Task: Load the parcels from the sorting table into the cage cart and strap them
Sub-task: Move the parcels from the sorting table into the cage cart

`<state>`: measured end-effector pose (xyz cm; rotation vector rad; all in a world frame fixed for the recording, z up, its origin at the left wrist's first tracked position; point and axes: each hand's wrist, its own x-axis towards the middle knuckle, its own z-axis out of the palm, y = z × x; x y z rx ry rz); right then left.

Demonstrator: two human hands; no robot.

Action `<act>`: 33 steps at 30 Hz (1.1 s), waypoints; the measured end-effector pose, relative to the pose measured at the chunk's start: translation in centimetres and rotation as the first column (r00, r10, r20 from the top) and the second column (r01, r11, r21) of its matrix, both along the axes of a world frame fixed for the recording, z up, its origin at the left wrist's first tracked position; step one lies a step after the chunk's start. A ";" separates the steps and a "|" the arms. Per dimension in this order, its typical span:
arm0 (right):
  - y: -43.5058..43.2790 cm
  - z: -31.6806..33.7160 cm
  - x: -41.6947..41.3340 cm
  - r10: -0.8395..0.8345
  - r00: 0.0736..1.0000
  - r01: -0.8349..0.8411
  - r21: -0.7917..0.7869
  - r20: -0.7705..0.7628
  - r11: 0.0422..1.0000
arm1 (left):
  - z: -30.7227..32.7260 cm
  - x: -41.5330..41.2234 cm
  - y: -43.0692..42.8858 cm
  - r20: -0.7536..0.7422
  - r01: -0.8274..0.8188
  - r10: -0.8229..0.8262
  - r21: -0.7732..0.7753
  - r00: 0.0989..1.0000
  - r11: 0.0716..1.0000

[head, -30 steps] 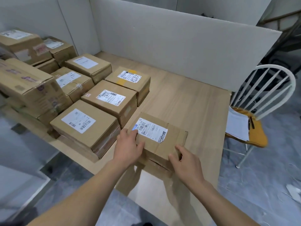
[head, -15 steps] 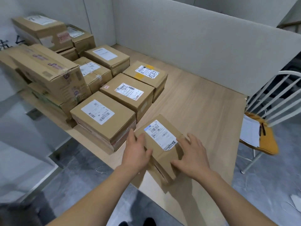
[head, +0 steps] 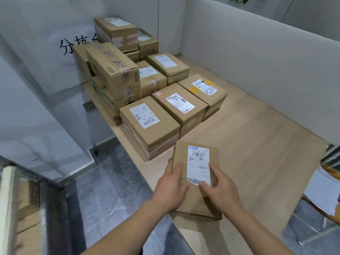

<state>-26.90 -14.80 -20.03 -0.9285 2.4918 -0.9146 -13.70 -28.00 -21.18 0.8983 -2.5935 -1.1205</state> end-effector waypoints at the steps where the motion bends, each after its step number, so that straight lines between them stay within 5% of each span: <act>1: 0.3 0.2 -0.3 -0.008 1.000 0.007 -0.028 -0.021 1.000 | 0.5 -0.1 0.4 -0.031 -0.017 0.016 -0.023 0.999 1.000; 8: -0.5 7.2 -2.1 -0.004 0.973 -0.054 -0.245 -0.231 0.968 | 6.8 -0.8 0.9 -0.285 -0.179 0.117 -0.203 0.951 0.963; 16: -6.0 15.5 1.5 0.067 0.894 -0.300 -0.481 -0.443 0.824 | 16.0 4.3 -2.6 -0.541 -0.430 0.192 -0.357 0.819 0.829; 23: -11.7 20.4 10.6 0.205 0.863 -0.466 -0.571 -0.462 0.676 | 20.7 14.9 -5.5 -0.681 -0.634 0.271 -0.362 0.681 0.683; 33: -19.6 24.0 31.3 0.428 0.694 -0.719 -0.593 -0.579 0.363 | 23.6 36.7 -6.7 -0.721 -0.857 0.473 -0.357 0.506 0.371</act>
